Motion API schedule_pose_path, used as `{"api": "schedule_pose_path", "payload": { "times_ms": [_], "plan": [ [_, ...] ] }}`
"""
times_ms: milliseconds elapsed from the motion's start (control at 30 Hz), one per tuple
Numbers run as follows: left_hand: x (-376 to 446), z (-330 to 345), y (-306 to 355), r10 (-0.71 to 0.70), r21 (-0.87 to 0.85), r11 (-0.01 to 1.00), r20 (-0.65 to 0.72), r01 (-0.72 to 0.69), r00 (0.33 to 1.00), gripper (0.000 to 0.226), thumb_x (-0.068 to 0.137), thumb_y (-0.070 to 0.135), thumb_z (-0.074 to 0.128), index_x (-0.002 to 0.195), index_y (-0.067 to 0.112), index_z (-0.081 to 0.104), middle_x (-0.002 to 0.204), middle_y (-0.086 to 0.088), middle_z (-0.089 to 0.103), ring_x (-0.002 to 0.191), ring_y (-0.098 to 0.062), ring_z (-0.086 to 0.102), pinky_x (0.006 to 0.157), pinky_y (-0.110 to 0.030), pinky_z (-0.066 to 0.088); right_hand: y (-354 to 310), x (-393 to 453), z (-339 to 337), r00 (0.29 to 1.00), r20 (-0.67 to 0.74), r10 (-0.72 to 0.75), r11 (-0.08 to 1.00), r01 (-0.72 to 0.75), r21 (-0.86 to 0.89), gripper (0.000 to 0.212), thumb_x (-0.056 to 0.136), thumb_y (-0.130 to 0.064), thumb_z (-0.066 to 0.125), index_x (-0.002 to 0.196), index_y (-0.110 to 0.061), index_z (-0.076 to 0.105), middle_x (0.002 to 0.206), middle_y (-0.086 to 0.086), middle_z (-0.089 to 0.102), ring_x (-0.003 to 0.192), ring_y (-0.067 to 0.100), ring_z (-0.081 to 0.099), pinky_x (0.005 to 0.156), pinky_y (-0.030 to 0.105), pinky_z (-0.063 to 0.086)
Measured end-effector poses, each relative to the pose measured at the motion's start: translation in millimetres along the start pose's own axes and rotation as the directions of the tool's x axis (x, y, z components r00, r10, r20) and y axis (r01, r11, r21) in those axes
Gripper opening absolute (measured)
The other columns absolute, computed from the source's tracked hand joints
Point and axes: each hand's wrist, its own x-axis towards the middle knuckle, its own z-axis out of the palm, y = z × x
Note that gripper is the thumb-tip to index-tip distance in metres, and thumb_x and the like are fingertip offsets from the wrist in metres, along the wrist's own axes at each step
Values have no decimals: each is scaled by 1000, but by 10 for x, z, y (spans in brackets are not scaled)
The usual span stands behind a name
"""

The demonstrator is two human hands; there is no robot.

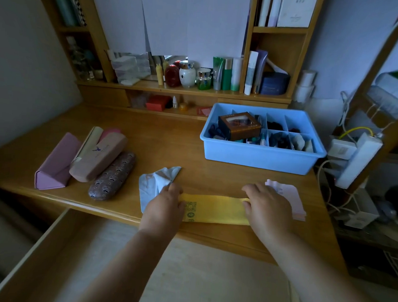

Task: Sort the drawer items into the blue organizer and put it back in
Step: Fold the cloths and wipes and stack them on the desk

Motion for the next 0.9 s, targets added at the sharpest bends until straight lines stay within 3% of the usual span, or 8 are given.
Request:
{"api": "schedule_pose_path", "payload": {
  "times_ms": [100,200,333,467,567,700,800,900],
  "plan": [
    [-115,-32,-6,282,15,959,-143,-283,949,17,86,15,63,103,16,62,103,-2,58,80,-25,62,59,-33,47,-9,-161,-5,977,-126,-174,966,194,170,15,69,-12,80,78,-13,69,80,1,64,69,23,63,53,30,47],
    [-193,-52,-90,506,-81,857,-62,-510,860,15,80,25,72,91,15,70,96,2,64,84,-19,62,72,-35,52,28,-301,40,966,-5,-260,918,249,307,16,73,-24,79,84,-15,73,88,-3,68,79,20,65,67,32,53],
    [-312,-83,-266,480,-127,876,114,-466,870,46,72,38,78,114,21,69,122,4,62,110,-15,59,94,-29,48,79,-417,22,972,30,-231,924,210,320,28,68,-29,84,91,-14,76,95,-4,70,84,19,68,74,30,56],
    [-378,-126,-220,551,-32,834,68,-550,832,34,66,24,84,99,19,74,102,1,69,92,-21,66,80,-29,54,81,-586,16,949,-28,-313,923,311,228,53,46,-44,92,88,-15,76,94,-4,71,78,17,69,72,23,54],
    [-388,-147,-162,565,-34,825,65,-564,822,15,75,23,75,88,17,72,91,2,67,86,-22,62,76,-33,51,75,-677,32,944,-24,-330,918,326,227,43,46,-40,92,80,-21,73,85,-8,67,72,14,65,72,18,43],
    [-399,-203,-151,507,-138,856,46,-497,861,5,83,18,68,84,17,72,86,6,68,82,-10,60,75,-22,46,47,-717,-40,942,-19,-334,912,328,245,25,57,-28,89,70,-25,68,77,-11,62,68,12,61,61,21,49],
    [-433,-275,-168,380,-217,907,56,-361,923,3,84,21,69,84,21,72,81,14,66,77,-1,58,71,-16,44,114,-665,-205,970,42,-240,905,208,370,16,71,-14,80,69,-21,67,71,-10,62,66,12,60,58,20,45],
    [-435,-355,-190,217,-355,914,24,-194,976,11,79,16,73,75,25,71,71,17,67,72,0,60,65,-13,44,212,-573,-402,963,253,-90,842,-62,536,13,86,-20,66,75,-25,67,72,-12,65,69,3,59,63,21,45]
  ]
}}
